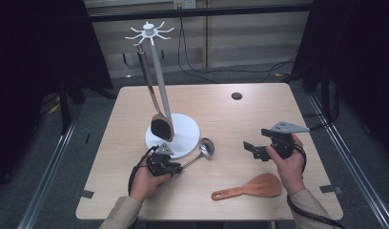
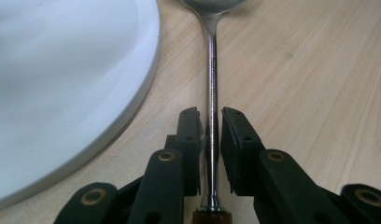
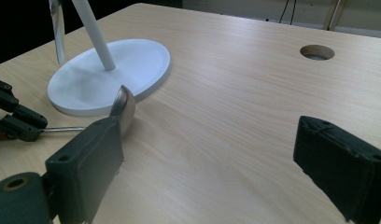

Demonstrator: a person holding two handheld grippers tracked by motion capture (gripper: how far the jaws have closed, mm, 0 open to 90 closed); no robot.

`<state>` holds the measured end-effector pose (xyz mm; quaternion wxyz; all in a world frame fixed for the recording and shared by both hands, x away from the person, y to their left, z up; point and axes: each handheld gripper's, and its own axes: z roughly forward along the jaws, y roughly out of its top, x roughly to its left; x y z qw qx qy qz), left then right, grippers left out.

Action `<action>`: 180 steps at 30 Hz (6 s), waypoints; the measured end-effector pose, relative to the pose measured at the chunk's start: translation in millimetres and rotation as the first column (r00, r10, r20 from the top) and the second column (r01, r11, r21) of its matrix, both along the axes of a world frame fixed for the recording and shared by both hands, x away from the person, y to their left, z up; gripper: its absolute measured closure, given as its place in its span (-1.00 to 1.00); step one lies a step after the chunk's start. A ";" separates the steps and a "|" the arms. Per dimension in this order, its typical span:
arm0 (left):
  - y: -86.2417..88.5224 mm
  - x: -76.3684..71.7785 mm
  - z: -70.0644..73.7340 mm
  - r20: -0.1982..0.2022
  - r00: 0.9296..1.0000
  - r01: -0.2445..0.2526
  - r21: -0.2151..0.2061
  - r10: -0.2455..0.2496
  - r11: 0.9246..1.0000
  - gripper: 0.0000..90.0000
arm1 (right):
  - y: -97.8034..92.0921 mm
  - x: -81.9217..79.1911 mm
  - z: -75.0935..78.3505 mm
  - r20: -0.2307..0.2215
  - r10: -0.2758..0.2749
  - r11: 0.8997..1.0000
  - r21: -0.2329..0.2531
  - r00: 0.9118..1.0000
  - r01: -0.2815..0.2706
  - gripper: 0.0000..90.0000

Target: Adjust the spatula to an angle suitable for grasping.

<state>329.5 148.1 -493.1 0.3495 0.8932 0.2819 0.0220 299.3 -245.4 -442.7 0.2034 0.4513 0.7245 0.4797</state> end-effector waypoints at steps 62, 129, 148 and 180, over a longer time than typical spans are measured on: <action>-25.6 -9.8 15.6 0.005 0.997 0.083 -0.107 -0.083 0.991 1.00 | 2.5 -7.4 -4.8 -0.015 0.012 1.000 -0.022 1.000 -0.012 -0.83; 26.1 -18.5 -5.3 -0.041 0.992 -0.124 -0.087 0.121 0.988 0.99 | 118.6 20.2 -21.5 -0.110 0.416 0.885 -0.182 0.903 -0.429 -0.71; 43.2 -30.1 5.2 -0.025 0.983 -0.184 -0.123 0.182 0.975 0.33 | 145.0 35.2 -48.5 -0.255 0.468 0.799 -0.289 0.846 -0.528 -0.17; 66.9 -33.6 11.6 -0.005 0.943 -0.331 -0.148 0.334 0.932 -0.42 | 159.3 36.1 -42.1 -0.361 0.617 0.603 -0.355 0.700 -0.715 0.76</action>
